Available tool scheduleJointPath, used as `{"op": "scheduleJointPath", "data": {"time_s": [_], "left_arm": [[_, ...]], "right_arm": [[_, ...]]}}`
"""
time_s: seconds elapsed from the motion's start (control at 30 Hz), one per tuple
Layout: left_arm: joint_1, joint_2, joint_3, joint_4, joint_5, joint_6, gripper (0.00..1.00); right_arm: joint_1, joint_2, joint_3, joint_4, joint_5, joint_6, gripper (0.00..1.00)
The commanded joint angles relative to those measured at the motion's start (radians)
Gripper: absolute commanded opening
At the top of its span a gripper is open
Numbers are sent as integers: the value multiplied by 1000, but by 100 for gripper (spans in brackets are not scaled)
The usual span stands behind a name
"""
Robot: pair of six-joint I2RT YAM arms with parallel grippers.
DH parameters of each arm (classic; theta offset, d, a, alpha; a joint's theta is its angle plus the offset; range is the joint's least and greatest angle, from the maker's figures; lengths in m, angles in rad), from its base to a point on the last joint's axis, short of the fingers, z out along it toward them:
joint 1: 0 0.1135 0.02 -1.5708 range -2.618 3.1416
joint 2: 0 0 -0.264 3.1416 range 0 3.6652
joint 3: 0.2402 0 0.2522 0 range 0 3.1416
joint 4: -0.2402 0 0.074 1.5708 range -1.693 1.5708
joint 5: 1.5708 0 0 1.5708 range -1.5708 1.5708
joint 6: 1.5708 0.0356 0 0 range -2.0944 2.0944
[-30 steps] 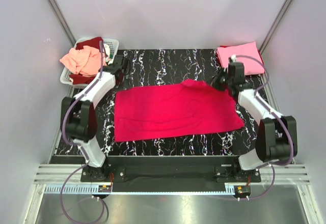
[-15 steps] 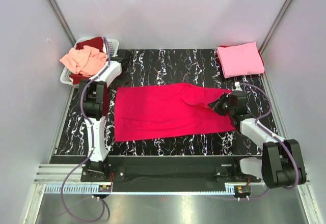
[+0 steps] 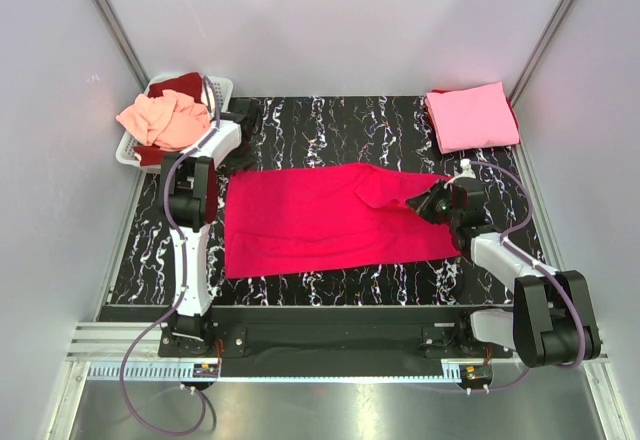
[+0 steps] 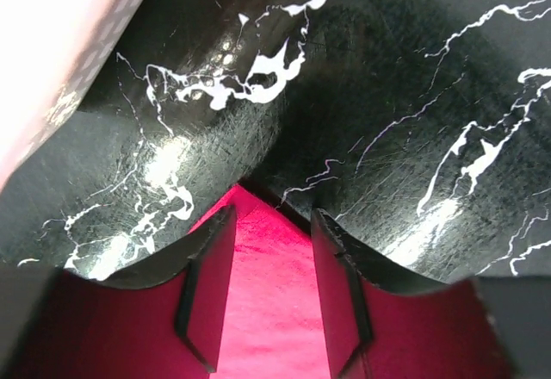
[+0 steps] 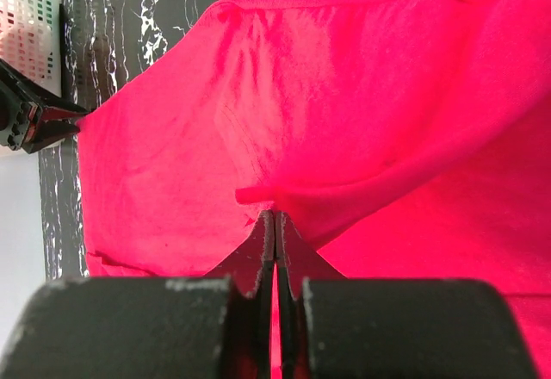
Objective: Fold and stack the t-shirts
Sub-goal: Fold the tshirt
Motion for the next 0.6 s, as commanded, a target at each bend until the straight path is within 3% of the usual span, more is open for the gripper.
{"op": "scheduleJointPath", "data": {"time_s": [0.0,0.17,0.3,0.43,0.57], "left_arm": [[1,1,-19,13,-13,-29,44],[-2,-1,-20,20,-7,-3,31],[-2,21,35,-13,4,15,5],[-7,2,41,-32,30,23,0],[-10,-42,53,-52,27,47,0]], "right_arm": [[4,-20,20,20,-8,7,0],[4,-20,48,-9,8,7,0],[0,-11,121,-99,64,-39,0],[-27,43,248,-171,103,-93,0],[-154,129,424,-268,57,-99,0]]}}
